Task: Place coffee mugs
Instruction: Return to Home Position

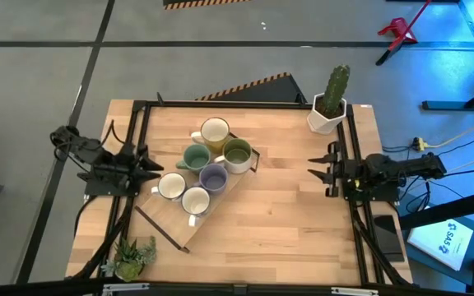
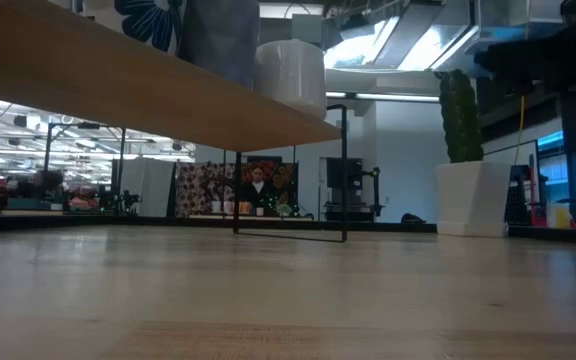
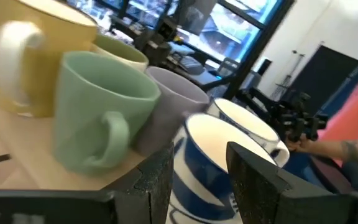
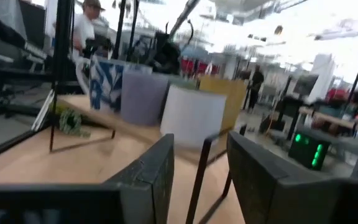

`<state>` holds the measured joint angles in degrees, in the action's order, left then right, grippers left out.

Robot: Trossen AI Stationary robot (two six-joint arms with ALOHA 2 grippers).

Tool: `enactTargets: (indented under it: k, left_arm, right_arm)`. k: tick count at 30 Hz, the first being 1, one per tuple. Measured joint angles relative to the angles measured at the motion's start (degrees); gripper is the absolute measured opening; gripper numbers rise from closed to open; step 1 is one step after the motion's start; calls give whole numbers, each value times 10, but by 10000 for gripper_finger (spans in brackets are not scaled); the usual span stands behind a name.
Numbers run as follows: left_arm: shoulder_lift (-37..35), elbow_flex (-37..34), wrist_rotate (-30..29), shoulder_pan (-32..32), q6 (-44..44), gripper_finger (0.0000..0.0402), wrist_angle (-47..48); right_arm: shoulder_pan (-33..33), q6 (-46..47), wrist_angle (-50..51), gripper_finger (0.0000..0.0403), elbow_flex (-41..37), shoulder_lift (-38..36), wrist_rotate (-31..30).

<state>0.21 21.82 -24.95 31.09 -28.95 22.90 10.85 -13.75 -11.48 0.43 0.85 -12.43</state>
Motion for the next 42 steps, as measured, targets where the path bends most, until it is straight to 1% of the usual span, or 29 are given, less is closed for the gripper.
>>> enactTargets:
  k: [2,4,9,13,15,17,19,21,23,25,28,31,34,37,42]
  left_arm:
    - [0,-17,16,0,9,142,-24]
    - [0,-29,20,0,15,142,-48]
    - [0,-31,-1,0,52,142,-95]
    - [0,-31,-11,0,83,142,-156]
    - [0,-40,-12,0,102,142,-214]
    - [0,-50,11,0,128,142,-281]
    - [0,-63,51,0,144,142,-333]
    - [0,-79,89,0,146,142,-364]
    - [0,-96,116,0,134,142,-376]
    - [0,-117,120,0,116,142,-378]
    - [0,-155,114,0,113,142,-422]
    - [0,-190,117,0,133,142,-514]
    - [0,-214,145,0,162,142,-608]
    - [0,-213,150,0,173,142,-623]
    - [0,-214,129,0,174,142,-607]
  right_arm:
    - [0,12,8,136,0,0,-1]
    - [0,16,10,136,0,0,-7]
    - [0,16,12,136,0,0,-9]
    - [0,15,15,136,0,0,-9]
    - [0,15,16,136,0,0,-9]
    - [0,15,25,136,0,0,-9]
    - [0,15,29,136,0,0,-9]
    - [0,15,31,136,0,0,-9]
    - [0,15,32,136,0,0,-9]
    - [0,14,32,136,0,0,-9]
    - [0,14,41,136,0,0,-9]
    - [0,16,45,136,0,0,-9]
    - [0,16,45,136,0,0,-10]
    - [0,16,47,136,0,0,-14]
    - [0,15,59,136,0,0,-15]
